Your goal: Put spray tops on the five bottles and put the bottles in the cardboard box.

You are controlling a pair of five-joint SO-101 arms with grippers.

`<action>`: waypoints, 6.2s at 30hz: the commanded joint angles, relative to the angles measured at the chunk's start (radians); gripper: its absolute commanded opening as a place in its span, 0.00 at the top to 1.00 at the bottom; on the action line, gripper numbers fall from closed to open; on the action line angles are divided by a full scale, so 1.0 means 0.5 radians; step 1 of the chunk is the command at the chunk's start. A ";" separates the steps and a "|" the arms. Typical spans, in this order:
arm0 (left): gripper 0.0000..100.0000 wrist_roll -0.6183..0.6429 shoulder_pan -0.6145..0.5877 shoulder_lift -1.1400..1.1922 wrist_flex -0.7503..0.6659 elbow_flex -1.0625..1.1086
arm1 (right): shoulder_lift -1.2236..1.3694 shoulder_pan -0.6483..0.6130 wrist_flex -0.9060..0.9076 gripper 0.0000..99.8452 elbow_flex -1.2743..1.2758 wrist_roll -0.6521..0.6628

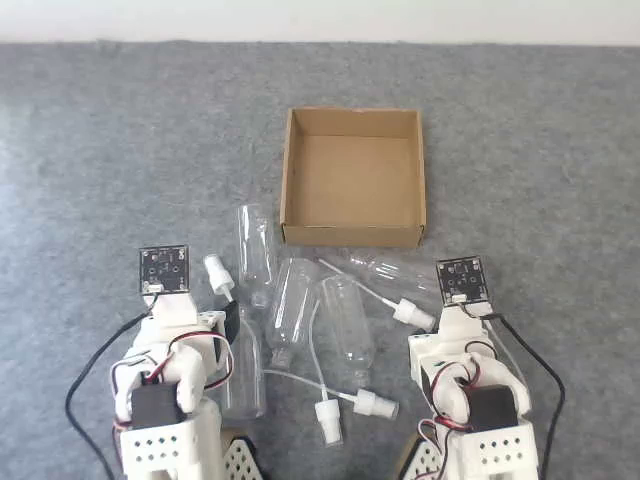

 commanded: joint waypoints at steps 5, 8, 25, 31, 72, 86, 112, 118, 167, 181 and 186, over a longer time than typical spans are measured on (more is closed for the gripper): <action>0.75 0.000 -0.009 -0.046 0.009 -0.026 | -0.035 -0.011 0.017 0.95 0.043 -0.003; 0.75 0.000 -0.009 -0.046 0.009 -0.026 | -0.035 -0.011 0.017 0.95 0.043 -0.003; 0.75 0.000 -0.009 -0.046 0.009 -0.026 | -0.035 -0.011 0.017 0.95 0.043 -0.003; 0.75 0.000 -0.009 -0.046 0.009 -0.026 | -0.035 -0.011 0.017 0.95 0.043 -0.003; 0.75 0.000 -0.009 -0.046 0.009 -0.026 | -0.035 -0.011 0.017 0.95 0.043 -0.003; 0.75 0.000 -0.009 -0.046 0.009 -0.026 | -0.035 -0.017 0.017 0.95 0.043 -0.003; 0.75 0.000 -0.009 -0.046 0.009 -0.026 | -0.035 -0.002 0.023 0.95 -0.028 -0.003; 0.75 0.000 -0.009 -0.046 0.009 -0.026 | -0.035 -0.002 0.023 0.95 -0.236 -0.003; 0.75 0.000 -0.009 -0.046 0.009 -0.026 | 0.615 0.732 -0.075 0.95 -1.798 1.105; 0.75 0.000 -0.009 -0.046 0.009 -0.026 | 1.502 0.284 -0.048 0.95 -1.979 1.102; 0.75 0.000 -0.009 -0.046 0.009 -0.026 | 1.754 0.072 -0.048 0.85 -1.982 1.099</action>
